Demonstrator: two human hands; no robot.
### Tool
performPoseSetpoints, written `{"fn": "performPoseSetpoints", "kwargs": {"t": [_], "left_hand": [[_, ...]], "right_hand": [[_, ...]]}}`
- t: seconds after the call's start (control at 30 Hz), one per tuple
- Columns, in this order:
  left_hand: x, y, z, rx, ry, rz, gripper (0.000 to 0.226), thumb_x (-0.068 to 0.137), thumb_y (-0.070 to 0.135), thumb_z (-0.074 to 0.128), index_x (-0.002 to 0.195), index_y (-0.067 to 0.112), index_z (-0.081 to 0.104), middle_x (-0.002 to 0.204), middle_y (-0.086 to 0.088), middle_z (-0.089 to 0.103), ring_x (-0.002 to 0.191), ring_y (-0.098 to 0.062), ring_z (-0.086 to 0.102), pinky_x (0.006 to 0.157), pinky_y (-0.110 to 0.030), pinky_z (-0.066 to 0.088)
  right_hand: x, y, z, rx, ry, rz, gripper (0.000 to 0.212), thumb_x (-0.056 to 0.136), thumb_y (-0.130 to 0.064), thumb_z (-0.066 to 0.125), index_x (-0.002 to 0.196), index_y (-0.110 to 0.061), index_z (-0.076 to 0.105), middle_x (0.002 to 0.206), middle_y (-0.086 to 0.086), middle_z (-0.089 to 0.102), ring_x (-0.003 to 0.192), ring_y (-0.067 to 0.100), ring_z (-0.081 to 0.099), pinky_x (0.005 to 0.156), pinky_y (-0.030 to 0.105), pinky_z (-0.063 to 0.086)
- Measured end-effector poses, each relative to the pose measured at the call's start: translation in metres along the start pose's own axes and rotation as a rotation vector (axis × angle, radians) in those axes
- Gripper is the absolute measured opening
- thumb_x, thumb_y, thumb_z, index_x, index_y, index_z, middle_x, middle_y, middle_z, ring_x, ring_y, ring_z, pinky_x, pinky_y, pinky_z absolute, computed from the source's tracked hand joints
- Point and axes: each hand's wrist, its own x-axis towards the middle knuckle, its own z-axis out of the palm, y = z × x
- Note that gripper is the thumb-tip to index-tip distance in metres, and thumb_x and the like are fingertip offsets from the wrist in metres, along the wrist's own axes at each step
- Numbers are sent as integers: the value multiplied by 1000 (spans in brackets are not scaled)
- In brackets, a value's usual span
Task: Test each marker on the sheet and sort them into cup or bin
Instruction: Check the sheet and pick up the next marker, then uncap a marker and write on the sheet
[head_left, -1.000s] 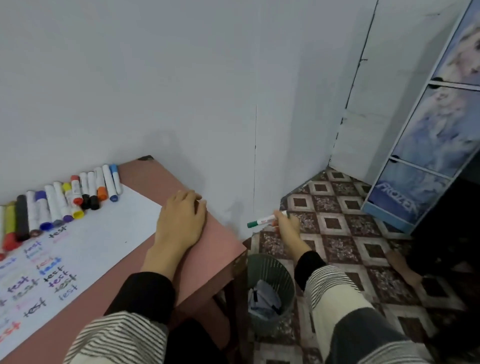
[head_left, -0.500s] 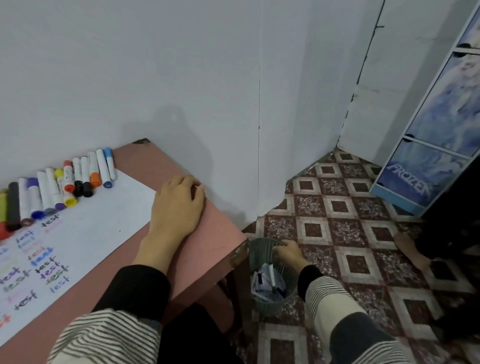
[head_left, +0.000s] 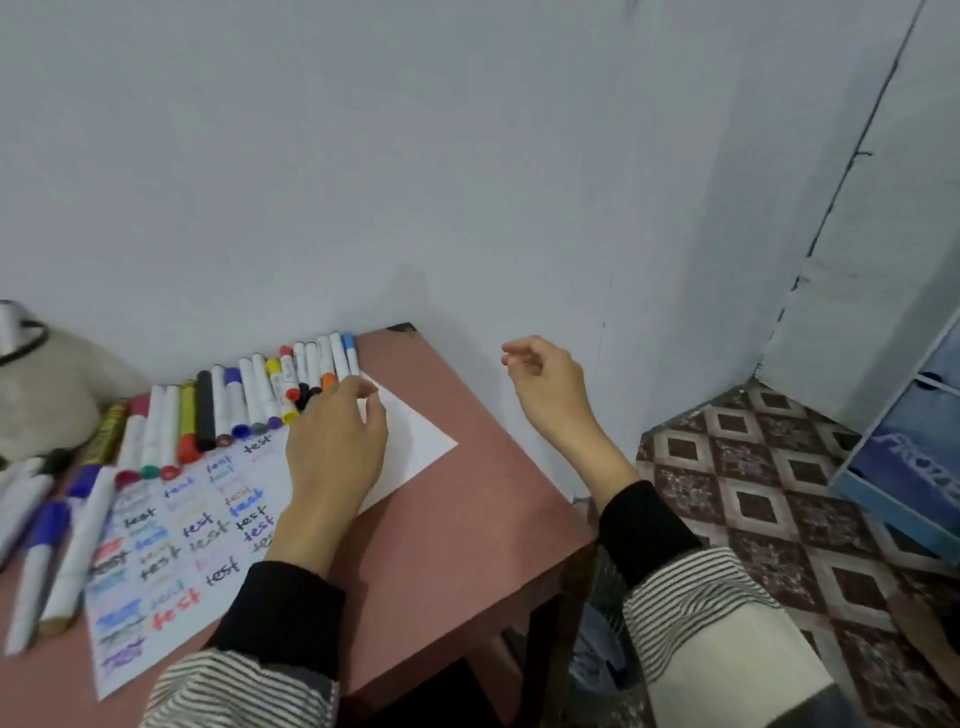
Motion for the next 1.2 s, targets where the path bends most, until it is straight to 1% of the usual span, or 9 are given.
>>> {"fn": "performPoseSetpoints", "kwargs": {"t": [0.1, 0.17, 0.23, 0.4, 0.6, 0.8, 1.03, 1.13, 1.2], "left_hand": [[4, -39, -24, 59, 58, -24, 23, 97, 20, 49, 111, 12, 66, 106, -9, 68, 94, -27, 60, 76, -37, 46], [4, -65, -41, 133, 83, -43, 22, 96, 19, 51, 109, 11, 67, 103, -10, 68, 92, -27, 60, 75, -39, 47], [3, -89, -59, 195, 100, -64, 21, 95, 19, 52, 107, 12, 67, 101, -9, 68, 91, -27, 60, 76, -39, 48], [2, -142, -88, 314, 67, -85, 23, 95, 23, 51, 110, 13, 66, 109, -7, 65, 103, -25, 57, 88, -42, 47], [8, -175, -98, 380, -118, -214, 43, 99, 38, 40, 135, 18, 51, 149, -1, 42, 142, -22, 28, 114, -48, 29], [6, -175, -92, 364, -200, -253, 58, 100, 52, 29, 147, 17, 32, 157, -3, 29, 148, -22, 13, 119, -47, 14], [14, -181, -90, 308, -106, -246, 53, 99, 53, 27, 136, 19, 44, 141, -1, 46, 136, -19, 36, 115, -44, 27], [18, -179, -93, 274, 15, -203, 49, 99, 51, 28, 129, 21, 52, 128, 2, 54, 121, -16, 48, 107, -39, 34], [20, -178, -96, 205, 92, -164, 43, 101, 48, 31, 122, 20, 56, 119, 4, 57, 113, -15, 52, 100, -35, 37]], "right_hand": [[0, -32, 37, -137, -151, -133, 28, 99, -14, 44, 119, -13, 64, 112, -8, 59, 101, 4, 54, 77, 7, 40], [0, -40, 69, -251, -232, -211, 23, 96, -13, 46, 106, -11, 67, 106, -8, 58, 94, 10, 56, 81, 23, 49], [0, -41, 104, -363, -261, -270, 16, 94, -17, 51, 85, -13, 64, 94, -2, 58, 78, 18, 59, 68, 36, 53], [2, -39, 162, -521, -200, -111, 31, 101, -29, 43, 117, -5, 56, 118, 12, 54, 107, 28, 51, 95, 40, 44], [3, -51, 205, -523, -132, -194, 42, 100, -43, 41, 118, -8, 55, 129, 11, 48, 117, 27, 44, 101, 42, 37], [4, -56, 233, -667, -111, -186, 48, 99, -44, 44, 130, -8, 45, 136, 11, 45, 123, 26, 40, 101, 39, 35], [12, -51, 231, -514, 107, -207, 29, 101, -34, 43, 107, -9, 54, 111, 8, 56, 103, 22, 43, 91, 39, 40], [16, -57, 222, -151, 185, -167, 18, 100, -25, 49, 98, -8, 53, 98, 10, 56, 92, 24, 47, 81, 40, 45], [13, -65, 215, 101, 180, -163, 16, 100, -24, 50, 91, -11, 48, 89, 8, 54, 80, 20, 49, 68, 27, 45]]}}
